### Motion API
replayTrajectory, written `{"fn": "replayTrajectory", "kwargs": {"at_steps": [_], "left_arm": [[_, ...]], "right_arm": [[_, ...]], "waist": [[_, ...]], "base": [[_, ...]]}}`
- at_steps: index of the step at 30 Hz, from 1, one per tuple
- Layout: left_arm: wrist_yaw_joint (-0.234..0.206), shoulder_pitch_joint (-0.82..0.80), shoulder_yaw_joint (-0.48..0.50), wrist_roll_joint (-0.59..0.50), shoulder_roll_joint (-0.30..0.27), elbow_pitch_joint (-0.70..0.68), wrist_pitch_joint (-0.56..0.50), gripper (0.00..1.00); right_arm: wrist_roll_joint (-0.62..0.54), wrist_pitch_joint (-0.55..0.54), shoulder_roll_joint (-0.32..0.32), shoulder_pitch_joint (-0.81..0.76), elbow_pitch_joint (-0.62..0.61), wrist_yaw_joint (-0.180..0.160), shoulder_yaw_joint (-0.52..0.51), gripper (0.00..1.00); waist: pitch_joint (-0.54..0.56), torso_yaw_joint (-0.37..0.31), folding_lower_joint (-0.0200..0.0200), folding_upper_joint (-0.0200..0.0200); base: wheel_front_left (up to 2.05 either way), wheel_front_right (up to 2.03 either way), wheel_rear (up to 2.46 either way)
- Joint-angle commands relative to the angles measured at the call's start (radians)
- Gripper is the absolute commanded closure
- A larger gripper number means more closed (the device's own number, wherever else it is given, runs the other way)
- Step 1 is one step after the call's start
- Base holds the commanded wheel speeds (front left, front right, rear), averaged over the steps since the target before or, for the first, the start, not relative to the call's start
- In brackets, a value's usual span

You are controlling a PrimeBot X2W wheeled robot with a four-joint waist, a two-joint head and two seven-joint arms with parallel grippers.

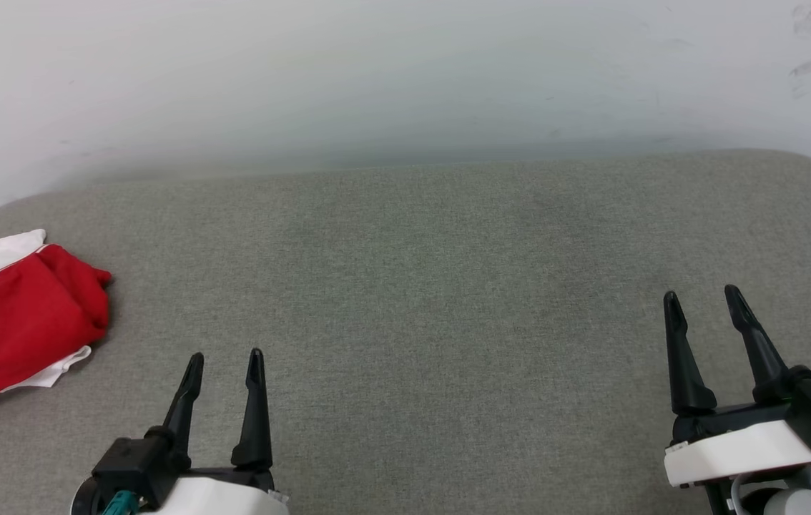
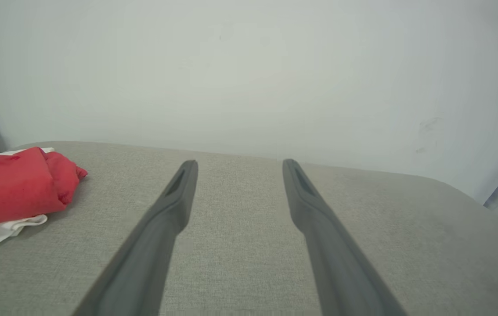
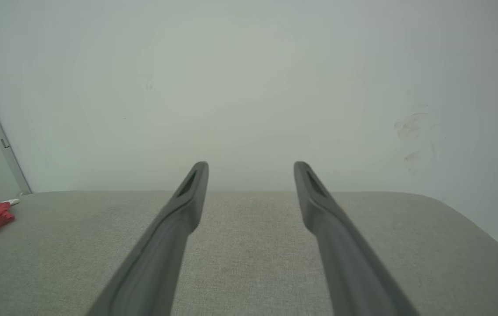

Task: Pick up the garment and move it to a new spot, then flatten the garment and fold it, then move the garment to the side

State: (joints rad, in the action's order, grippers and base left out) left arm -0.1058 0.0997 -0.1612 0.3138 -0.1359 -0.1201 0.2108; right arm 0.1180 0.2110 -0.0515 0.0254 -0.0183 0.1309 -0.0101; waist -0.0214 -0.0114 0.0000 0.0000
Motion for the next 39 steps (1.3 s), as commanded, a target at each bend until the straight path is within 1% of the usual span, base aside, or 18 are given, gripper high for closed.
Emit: {"fn": "replayTrajectory", "kwargs": {"at_steps": [1, 4, 7, 12, 15, 20, 25, 27, 31, 34, 39], "left_arm": [[0.018, 0.008, 0.011, -0.011, 0.007, -0.003, 0.008, 0.00], [0.078, 0.019, 0.048, -0.033, 0.031, 0.009, 0.015, 0.00], [0.127, 0.029, 0.077, -0.063, 0.051, 0.025, 0.020, 0.00], [0.176, 0.030, 0.116, -0.111, 0.072, 0.046, 0.030, 0.00], [0.195, 0.032, 0.128, -0.138, 0.078, 0.052, 0.034, 0.00], [0.210, 0.032, 0.134, -0.184, 0.083, 0.049, 0.044, 0.00], [0.215, 0.038, 0.144, -0.226, 0.085, 0.038, 0.052, 0.00], [0.215, 0.041, 0.147, -0.238, 0.086, 0.033, 0.057, 0.00], [0.211, 0.047, 0.157, -0.229, 0.085, 0.036, 0.055, 0.00], [0.206, 0.056, 0.181, -0.208, 0.085, 0.038, 0.055, 0.00], [0.213, 0.066, 0.212, -0.213, 0.086, 0.040, 0.055, 0.00]], "right_arm": [[-0.004, 0.008, 0.002, -0.007, -0.004, 0.000, -0.003, 0.00], [0.006, 0.014, 0.002, -0.011, 0.004, 0.000, -0.010, 0.00], [0.022, 0.020, 0.002, -0.017, 0.014, 0.000, -0.018, 0.00], [0.007, 0.029, 0.002, -0.021, 0.024, 0.000, -0.021, 0.00], [-0.026, 0.035, 0.002, -0.022, 0.023, 0.000, -0.026, 0.00], [-0.056, 0.045, 0.002, -0.026, 0.013, 0.000, -0.022, 0.00], [-0.092, 0.053, 0.002, -0.033, 0.007, 0.000, -0.007, 0.00], [-0.103, 0.056, 0.002, -0.036, 0.003, 0.000, 0.001, 0.00], [-0.100, 0.055, 0.002, -0.044, 0.008, 0.000, 0.020, 0.00], [-0.114, 0.054, 0.002, -0.052, 0.015, 0.000, 0.043, 0.00], [-0.105, 0.054, 0.002, -0.058, 0.020, 0.000, 0.063, 0.00]], "waist": [[0.000, -0.001, 0.0000, 0.0000], [0.000, -0.004, 0.0000, 0.0000], [-0.001, -0.006, 0.0000, 0.0000], [-0.005, -0.010, 0.0000, 0.0000], [-0.006, -0.011, 0.0000, 0.0000], [-0.007, -0.003, 0.0000, 0.0000], [-0.002, 0.031, 0.0000, 0.0000], [0.001, 0.054, 0.0000, 0.0000], [0.014, 0.109, 0.0000, 0.0000], [0.025, 0.151, 0.0000, 0.0000], [0.043, 0.218, 0.0000, 0.0000]], "base": [[0.00, 0.00, 0.00], [0.00, 0.00, 0.00], [0.00, 0.00, 0.00], [0.00, 0.00, 0.00], [0.00, 0.00, 0.00], [0.00, 0.00, 0.00], [0.00, 0.00, 0.00], [0.00, 0.00, 0.00], [0.00, 0.00, 0.00], [0.00, 0.00, 0.00], [0.00, 0.00, 0.00]]}}
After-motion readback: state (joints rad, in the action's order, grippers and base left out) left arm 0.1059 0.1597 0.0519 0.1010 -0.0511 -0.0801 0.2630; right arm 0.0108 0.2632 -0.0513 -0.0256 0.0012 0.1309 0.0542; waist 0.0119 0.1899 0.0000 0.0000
